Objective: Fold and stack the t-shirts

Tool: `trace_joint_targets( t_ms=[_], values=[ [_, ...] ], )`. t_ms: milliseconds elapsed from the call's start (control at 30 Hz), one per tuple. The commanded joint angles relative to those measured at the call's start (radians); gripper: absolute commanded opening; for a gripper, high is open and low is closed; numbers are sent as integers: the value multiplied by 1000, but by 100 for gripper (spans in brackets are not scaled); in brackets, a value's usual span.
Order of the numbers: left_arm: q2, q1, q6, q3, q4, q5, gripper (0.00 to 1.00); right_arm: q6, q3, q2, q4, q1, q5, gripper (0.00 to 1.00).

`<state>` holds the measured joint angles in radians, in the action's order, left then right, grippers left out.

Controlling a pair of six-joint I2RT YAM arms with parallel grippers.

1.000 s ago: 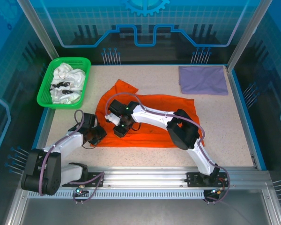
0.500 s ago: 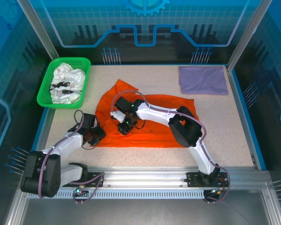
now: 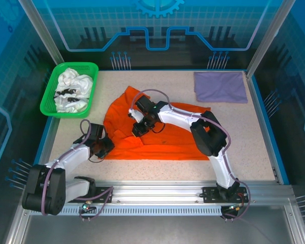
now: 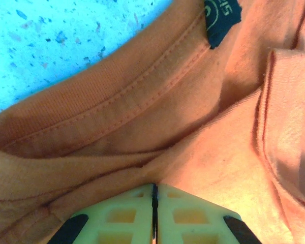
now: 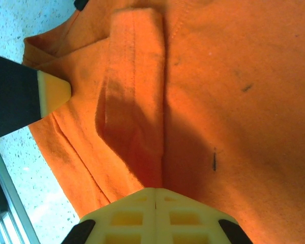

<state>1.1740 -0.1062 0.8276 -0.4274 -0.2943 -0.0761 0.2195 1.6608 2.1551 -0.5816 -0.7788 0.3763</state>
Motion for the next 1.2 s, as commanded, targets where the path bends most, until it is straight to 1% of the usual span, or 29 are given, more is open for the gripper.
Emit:
trace_joint_targets(
  t_ms=[0, 133, 433, 533, 567, 600, 633, 667, 700, 767, 800, 833, 933, 1000, 1067, 1167],
  values=[
    [-19, 13, -30, 19, -43, 30, 10, 63, -32, -32, 43, 36, 39, 0],
    [-21, 14, -33, 20, -43, 30, 10, 100, -67, -37, 62, 62, 45, 0],
    [-25, 11, -36, 22, -43, 32, 10, 172, -164, -76, 125, 81, 20, 0],
    [-25, 10, -37, 21, -42, 30, 10, 197, -200, -100, 138, 81, -24, 0],
    [-26, 10, -37, 21, -43, 31, 10, 209, -212, -114, 142, 82, -41, 5],
    [-26, 10, -37, 21, -43, 31, 10, 223, -226, -130, 144, 82, -65, 14],
    [-27, 10, -38, 18, -42, 31, 10, 243, -236, -145, 144, 86, -86, 21],
    [-28, 10, -40, 17, -44, 31, 11, 261, -243, -155, 140, 90, -92, 23],
    [-32, 10, -43, 8, -52, 31, 12, 278, -252, -169, 139, 98, -91, 28],
    [-50, 8, -49, -18, -80, 33, 16, 319, -269, -199, 128, 113, -111, 41],
    [-65, 8, -49, -35, -96, 30, 18, 338, -290, -225, 130, 123, -126, 47],
    [-87, 6, -44, -55, -113, 27, 20, 360, -318, -260, 140, 136, -139, 50],
    [-148, -26, -49, -122, -171, 59, 22, 424, -436, -387, 203, 173, -168, 51],
    [-169, -93, -82, -184, -205, 120, 23, 487, -527, -487, 213, 196, -212, 52],
    [-146, -164, -102, -233, -216, 145, 24, 528, -590, -550, 174, 211, -235, 52],
    [-48, -279, -115, -289, -203, 147, 24, 576, -714, -653, 167, 216, -263, 52]
  ],
)
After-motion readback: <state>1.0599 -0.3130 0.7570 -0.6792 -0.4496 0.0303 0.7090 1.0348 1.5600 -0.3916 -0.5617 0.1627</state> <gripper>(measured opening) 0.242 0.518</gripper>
